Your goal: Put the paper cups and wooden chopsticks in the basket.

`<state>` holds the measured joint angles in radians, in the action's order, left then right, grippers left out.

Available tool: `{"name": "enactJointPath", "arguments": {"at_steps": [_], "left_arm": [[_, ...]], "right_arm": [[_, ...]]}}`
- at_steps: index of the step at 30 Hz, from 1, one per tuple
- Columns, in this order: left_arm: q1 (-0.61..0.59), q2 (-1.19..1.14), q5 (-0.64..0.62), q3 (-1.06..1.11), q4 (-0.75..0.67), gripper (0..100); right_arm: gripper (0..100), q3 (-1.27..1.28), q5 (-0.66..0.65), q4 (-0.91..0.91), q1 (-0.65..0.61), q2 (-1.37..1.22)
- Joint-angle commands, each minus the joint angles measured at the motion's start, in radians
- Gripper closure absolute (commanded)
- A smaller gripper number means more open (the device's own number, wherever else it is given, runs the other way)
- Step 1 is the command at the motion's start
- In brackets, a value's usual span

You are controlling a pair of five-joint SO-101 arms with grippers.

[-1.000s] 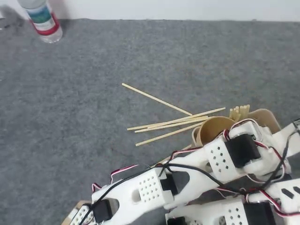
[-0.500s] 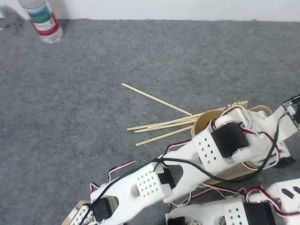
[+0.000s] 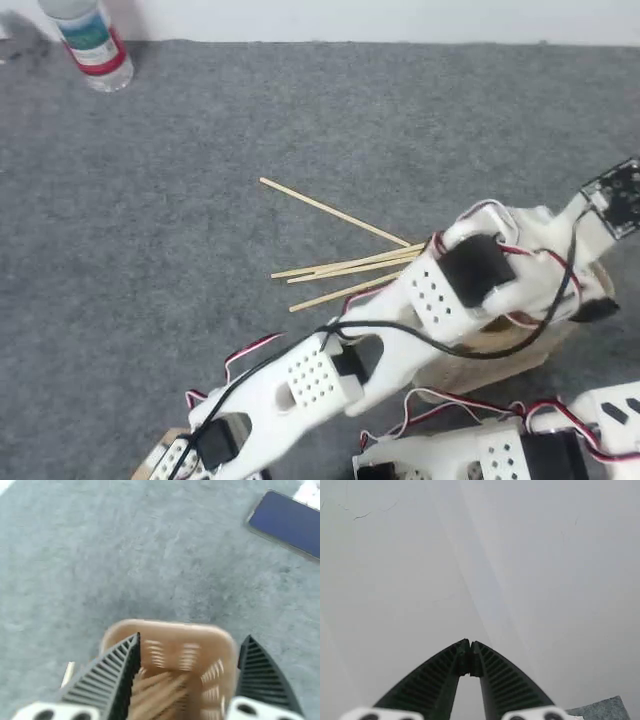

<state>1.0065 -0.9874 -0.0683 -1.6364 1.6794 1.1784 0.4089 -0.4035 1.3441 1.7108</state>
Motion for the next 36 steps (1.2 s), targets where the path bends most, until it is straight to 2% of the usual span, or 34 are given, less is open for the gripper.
{"name": "enactJointPath", "arguments": {"at_steps": [1,13,29,36], "left_arm": [[-0.021,0.000,0.008,-0.008,-0.008,70],[0.052,0.078,0.006,-0.041,-0.005,70],[0.028,0.252,0.015,-0.041,-0.066,70],[-0.068,0.377,0.015,-0.041,-0.146,70]], "right_arm": [[98.9,-0.006,0.006,0.018,0.001,-0.005],[98.9,-0.003,0.006,0.016,0.001,-0.005],[98.9,0.009,0.006,0.018,0.008,-0.005],[98.9,0.012,0.006,0.018,0.005,-0.005]]}}
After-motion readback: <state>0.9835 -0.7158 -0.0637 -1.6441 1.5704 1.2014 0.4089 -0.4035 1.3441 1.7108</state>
